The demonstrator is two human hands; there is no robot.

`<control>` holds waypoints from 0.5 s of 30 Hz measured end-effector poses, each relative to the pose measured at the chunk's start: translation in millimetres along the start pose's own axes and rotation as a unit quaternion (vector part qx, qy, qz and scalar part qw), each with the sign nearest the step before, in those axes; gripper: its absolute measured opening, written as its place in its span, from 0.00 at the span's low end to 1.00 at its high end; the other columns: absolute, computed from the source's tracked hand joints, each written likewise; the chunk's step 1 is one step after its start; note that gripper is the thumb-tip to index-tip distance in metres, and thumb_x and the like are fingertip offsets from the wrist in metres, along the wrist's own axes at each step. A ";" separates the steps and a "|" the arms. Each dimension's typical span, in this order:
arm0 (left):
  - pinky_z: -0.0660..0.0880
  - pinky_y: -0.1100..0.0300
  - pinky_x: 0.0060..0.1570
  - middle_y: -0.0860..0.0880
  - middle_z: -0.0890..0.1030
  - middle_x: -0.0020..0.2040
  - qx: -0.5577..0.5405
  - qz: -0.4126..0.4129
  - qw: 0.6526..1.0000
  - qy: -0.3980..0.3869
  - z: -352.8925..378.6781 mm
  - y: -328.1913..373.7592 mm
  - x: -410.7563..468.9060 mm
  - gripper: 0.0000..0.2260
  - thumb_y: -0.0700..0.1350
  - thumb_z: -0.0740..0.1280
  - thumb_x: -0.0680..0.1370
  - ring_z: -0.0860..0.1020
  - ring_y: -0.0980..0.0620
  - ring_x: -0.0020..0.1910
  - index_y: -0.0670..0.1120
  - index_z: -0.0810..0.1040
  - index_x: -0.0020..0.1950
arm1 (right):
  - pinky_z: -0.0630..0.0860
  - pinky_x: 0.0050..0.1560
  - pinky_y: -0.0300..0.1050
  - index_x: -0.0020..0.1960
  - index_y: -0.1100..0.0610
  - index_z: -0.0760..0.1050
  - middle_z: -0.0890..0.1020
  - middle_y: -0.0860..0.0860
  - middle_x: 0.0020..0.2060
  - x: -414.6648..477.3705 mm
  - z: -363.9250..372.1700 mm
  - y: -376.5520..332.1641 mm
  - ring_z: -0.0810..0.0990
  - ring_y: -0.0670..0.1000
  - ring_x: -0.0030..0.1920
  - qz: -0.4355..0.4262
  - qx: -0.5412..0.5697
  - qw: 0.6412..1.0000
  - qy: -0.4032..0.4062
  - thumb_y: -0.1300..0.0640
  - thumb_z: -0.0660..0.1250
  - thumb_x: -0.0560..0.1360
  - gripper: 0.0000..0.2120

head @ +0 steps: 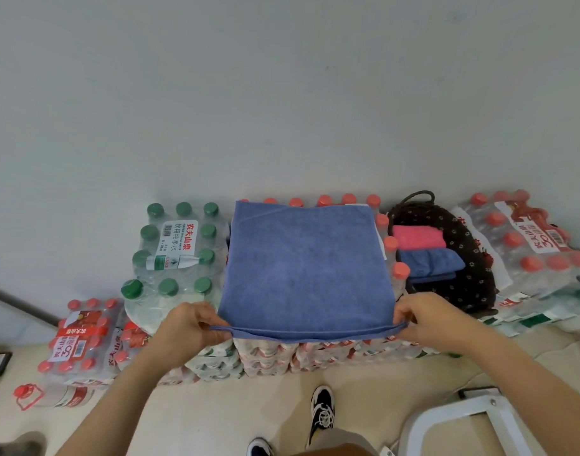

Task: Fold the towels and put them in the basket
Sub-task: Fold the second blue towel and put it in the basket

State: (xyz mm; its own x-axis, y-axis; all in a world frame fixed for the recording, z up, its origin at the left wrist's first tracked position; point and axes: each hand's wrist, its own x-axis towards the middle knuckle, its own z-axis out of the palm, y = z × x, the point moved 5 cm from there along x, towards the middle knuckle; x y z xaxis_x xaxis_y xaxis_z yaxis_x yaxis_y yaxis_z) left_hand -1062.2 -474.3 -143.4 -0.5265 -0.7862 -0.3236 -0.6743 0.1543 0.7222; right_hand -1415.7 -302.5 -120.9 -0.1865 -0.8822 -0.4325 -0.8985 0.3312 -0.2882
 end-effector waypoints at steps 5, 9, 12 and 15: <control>0.73 0.58 0.42 0.52 0.81 0.38 -0.138 0.010 0.989 -0.058 -26.7 23.7 12.1 0.06 0.35 0.75 0.69 0.78 0.53 0.37 0.46 0.86 0.37 | 0.75 0.40 0.35 0.38 0.54 0.81 0.81 0.45 0.33 8.6 -46.7 -5.0 0.78 0.40 0.35 -0.005 0.226 0.974 -0.031 0.63 0.74 0.70 0.06; 0.75 0.58 0.49 0.47 0.84 0.41 -0.232 0.025 0.972 0.036 -49.1 45.5 43.9 0.07 0.36 0.69 0.75 0.80 0.53 0.42 0.45 0.85 0.42 | 0.78 0.43 0.39 0.44 0.61 0.78 0.83 0.52 0.37 33.0 -73.1 2.7 0.81 0.48 0.40 0.008 0.494 0.869 0.042 0.70 0.65 0.75 0.06; 0.75 0.55 0.50 0.48 0.84 0.42 -0.265 0.013 0.959 0.100 -50.7 57.7 75.9 0.04 0.42 0.67 0.78 0.80 0.52 0.44 0.46 0.82 0.46 | 0.79 0.43 0.44 0.50 0.62 0.77 0.83 0.54 0.42 66.6 -80.3 7.6 0.83 0.50 0.43 0.033 0.575 0.812 0.091 0.68 0.63 0.77 0.06; 0.74 0.56 0.47 0.50 0.84 0.43 -0.245 -0.010 0.953 0.178 -51.6 63.0 110.7 0.04 0.44 0.67 0.79 0.79 0.53 0.43 0.49 0.81 0.47 | 0.78 0.38 0.44 0.48 0.59 0.77 0.83 0.53 0.41 97.7 -83.3 8.2 0.83 0.50 0.41 0.056 0.601 0.785 0.139 0.66 0.63 0.78 0.06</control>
State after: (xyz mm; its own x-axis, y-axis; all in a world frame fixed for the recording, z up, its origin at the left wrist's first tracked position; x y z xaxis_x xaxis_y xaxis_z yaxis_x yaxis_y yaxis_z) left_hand -1136.2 -582.5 -102.2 -0.2473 -0.9529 -0.1755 -0.3129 -0.0928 0.9452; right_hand -1474.4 -413.8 -94.4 -0.4668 -0.8085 -0.3584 0.1239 0.3415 -0.9317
